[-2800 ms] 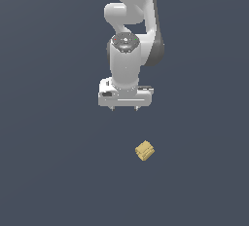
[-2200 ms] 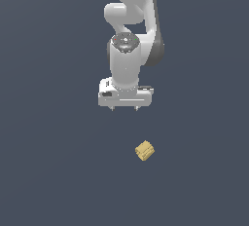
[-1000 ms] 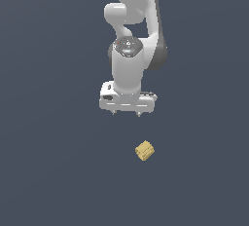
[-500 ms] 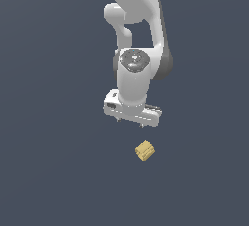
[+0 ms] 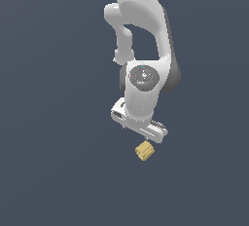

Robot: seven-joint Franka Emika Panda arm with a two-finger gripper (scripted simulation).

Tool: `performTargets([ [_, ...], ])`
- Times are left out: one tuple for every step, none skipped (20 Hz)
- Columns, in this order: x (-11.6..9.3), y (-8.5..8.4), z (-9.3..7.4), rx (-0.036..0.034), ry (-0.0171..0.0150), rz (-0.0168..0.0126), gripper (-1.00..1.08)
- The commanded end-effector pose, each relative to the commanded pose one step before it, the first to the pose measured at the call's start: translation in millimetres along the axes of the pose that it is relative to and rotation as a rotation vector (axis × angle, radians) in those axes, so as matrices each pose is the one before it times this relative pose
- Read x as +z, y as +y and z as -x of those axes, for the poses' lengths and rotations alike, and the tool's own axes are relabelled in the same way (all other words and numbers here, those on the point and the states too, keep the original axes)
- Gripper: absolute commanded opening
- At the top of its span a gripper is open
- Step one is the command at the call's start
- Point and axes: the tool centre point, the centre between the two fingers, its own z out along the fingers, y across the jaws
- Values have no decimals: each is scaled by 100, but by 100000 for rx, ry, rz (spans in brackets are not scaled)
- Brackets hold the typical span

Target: Pick up the object and move it to a goal position.

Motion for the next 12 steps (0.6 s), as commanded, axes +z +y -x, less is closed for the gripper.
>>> performTargets([
  [602,-896,-353,6133,-119,75,100],
  [244,-360,-101,2376,-45,35,100],
  [246,-362,-85,2368,-41,38,100],
  [249,-363,-70,2362,-38,41,100],
  [251,-364,-53,2354,-35,43,100],
  [252,-362,-37,2329,-31,45,100],
  [243,-344,-21,2219,-26,45,100],
  [231,-325,-5,2092,-22,44,100],
  [220,-305,6,1967,-18,43,100],
  [208,-285,16,1843,-15,42,100],
  [196,-265,25,1719,-12,40,100],
  [183,-245,31,1597,-9,38,100],
])
